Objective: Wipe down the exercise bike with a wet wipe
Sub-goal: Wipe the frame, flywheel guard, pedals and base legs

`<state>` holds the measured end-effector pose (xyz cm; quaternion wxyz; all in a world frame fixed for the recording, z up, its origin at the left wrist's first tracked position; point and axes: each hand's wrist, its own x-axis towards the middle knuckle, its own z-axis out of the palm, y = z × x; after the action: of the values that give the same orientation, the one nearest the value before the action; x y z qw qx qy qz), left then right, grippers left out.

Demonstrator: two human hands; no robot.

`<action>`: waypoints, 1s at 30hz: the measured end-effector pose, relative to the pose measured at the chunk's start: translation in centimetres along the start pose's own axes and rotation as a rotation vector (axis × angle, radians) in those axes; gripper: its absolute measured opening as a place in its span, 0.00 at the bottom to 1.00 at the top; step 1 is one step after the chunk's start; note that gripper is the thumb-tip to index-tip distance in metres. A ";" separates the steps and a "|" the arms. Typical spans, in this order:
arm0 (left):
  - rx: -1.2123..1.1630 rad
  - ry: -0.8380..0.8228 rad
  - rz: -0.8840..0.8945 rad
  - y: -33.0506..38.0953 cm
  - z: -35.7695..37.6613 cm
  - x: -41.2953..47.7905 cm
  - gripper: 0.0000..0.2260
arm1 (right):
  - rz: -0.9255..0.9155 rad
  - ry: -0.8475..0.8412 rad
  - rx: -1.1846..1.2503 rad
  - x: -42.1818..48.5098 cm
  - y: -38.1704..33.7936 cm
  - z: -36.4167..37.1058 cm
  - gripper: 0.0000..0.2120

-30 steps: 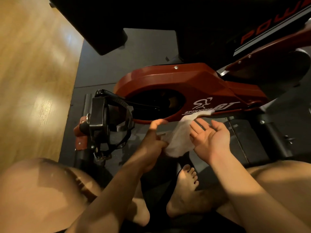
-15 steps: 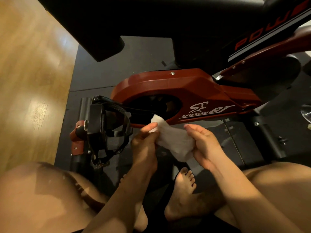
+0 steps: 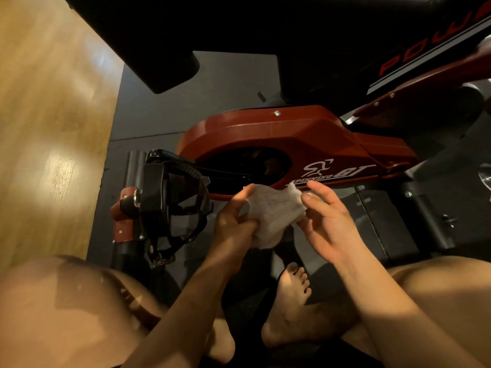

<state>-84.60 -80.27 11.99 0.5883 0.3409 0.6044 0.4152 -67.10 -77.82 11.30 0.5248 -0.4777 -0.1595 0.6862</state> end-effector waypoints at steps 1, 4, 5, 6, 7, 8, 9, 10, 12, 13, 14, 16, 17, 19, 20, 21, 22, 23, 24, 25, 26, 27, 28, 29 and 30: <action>0.043 -0.017 0.001 0.0 -0.1 0.1 0.29 | -0.015 -0.018 -0.052 -0.2 0.0 0.1 0.14; 0.169 -0.084 0.036 -0.6 -0.3 0.5 0.27 | -0.065 -0.048 -0.120 -0.5 -0.6 0.4 0.12; 0.191 -0.105 0.055 -1.1 -0.4 0.8 0.24 | -0.077 -0.052 -0.145 -0.6 -0.8 0.2 0.11; 0.215 -0.112 0.081 -1.4 -0.5 1.0 0.20 | -0.101 -0.056 -0.236 -0.5 -0.9 -0.1 0.10; 0.250 -0.092 0.109 -1.7 -0.6 1.2 0.14 | -0.143 -0.070 -0.439 -0.2 -1.1 -0.6 0.09; 0.290 -0.049 0.134 -1.7 -0.7 1.4 0.09 | -0.186 -0.106 -0.736 0.0 -1.2 -1.1 0.08; 0.329 0.013 0.142 -1.7 -0.9 1.6 0.06 | -0.209 -0.170 -1.027 0.3 -1.0 -1.3 0.08; 0.357 0.065 0.146 -1.7 -1.0 2.0 0.04 | -0.228 -0.214 -1.239 0.6 -0.7 -1.5 0.07; 0.377 0.103 0.160 -1.6 -1.0 2.4 0.02 | -0.313 -0.141 -1.319 1.2 0.1 -1.2 0.04; 0.383 0.102 0.161 -1.6 -0.9 2.5 0.01 | -0.361 -0.033 -1.231 1.5 0.5 -0.9 0.04; 0.394 0.102 0.169 -1.8 -0.8 2.5 0.01 | -0.397 0.080 -1.089 1.7 0.7 -0.7 0.04; 0.382 0.103 0.171 -2.3 -0.6 2.9 0.03 | -0.440 0.275 -0.861 2.0 1.1 -0.4 0.05; 0.350 0.099 0.156 -2.4 -0.3 3.1 0.04 | -0.431 0.351 -0.801 2.0 1.4 -0.1 0.05; 0.272 0.090 0.115 -2.3 0.7 3.5 0.06 | -0.243 0.441 -0.568 1.9 2.2 0.3 0.05; 0.243 0.083 0.108 -2.1 1.2 3.7 0.06 | -0.083 0.407 -0.377 1.6 2.9 0.9 0.06; 0.236 0.074 0.113 -1.9 1.8 3.8 0.05 | 0.056 0.321 -0.215 1.3 3.5 1.5 0.07; 0.249 0.056 0.117 -1.7 2.3 3.9 0.04 | 0.129 0.217 -0.123 0.8 4.0 2.4 0.09; 0.265 0.034 0.110 -1.5 2.6 3.9 0.04 | 0.125 0.134 -0.091 0.8 4.5 3.0 0.10; 0.295 0.022 0.111 -1.4 2.7 3.8 0.04 | 0.097 0.102 -0.083 1.1 4.7 3.7 0.10; 0.335 0.032 0.134 -1.4 2.5 3.8 0.05 | 0.033 0.093 -0.108 1.9 4.7 4.2 0.10; 0.369 0.056 0.171 -1.6 2.2 3.8 0.06 | -0.051 0.083 -0.142 2.6 4.3 4.7 0.10; 0.373 0.091 0.194 -1.9 1.8 3.8 0.07 | -0.176 0.079 -0.214 3.4 3.5 5.5 0.11; 0.354 0.126 0.187 -2.2 1.3 3.7 0.08 | -0.329 0.030 -0.313 4.3 2.7 6.2 0.09; 0.321 0.155 0.165 -2.5 0.8 3.6 0.08 | -0.489 -0.057 -0.409 5.0 2.0 6.9 0.08; 0.287 0.167 0.138 -2.9 0.4 3.6 0.08 | -0.617 -0.110 -0.520 5.2 1.3 7.7 0.10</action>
<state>-84.29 -78.21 7.89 0.4512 0.4263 0.6796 0.3909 -74.11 -71.59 11.64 0.5583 -0.4869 -0.4914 0.4580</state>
